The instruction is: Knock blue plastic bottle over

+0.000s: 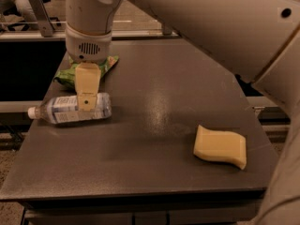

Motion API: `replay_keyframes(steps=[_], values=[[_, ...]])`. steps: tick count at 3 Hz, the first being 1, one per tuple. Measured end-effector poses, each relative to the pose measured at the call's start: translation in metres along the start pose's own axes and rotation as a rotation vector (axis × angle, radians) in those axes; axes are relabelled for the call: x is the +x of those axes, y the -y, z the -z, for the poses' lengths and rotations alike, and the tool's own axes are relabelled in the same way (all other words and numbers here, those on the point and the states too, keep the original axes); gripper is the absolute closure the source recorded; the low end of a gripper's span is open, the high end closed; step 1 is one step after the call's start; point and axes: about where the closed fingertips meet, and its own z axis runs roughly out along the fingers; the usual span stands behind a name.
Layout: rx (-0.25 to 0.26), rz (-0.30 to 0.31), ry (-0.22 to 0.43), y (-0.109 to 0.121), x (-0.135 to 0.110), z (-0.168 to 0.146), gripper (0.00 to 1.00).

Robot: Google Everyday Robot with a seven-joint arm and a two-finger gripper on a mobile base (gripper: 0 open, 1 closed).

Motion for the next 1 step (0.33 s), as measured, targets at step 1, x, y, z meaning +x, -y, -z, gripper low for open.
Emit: replay_keyframes(steps=[1], values=[[0.0,0.0,0.0,-0.0001,0.0,-0.0002,0.0]])
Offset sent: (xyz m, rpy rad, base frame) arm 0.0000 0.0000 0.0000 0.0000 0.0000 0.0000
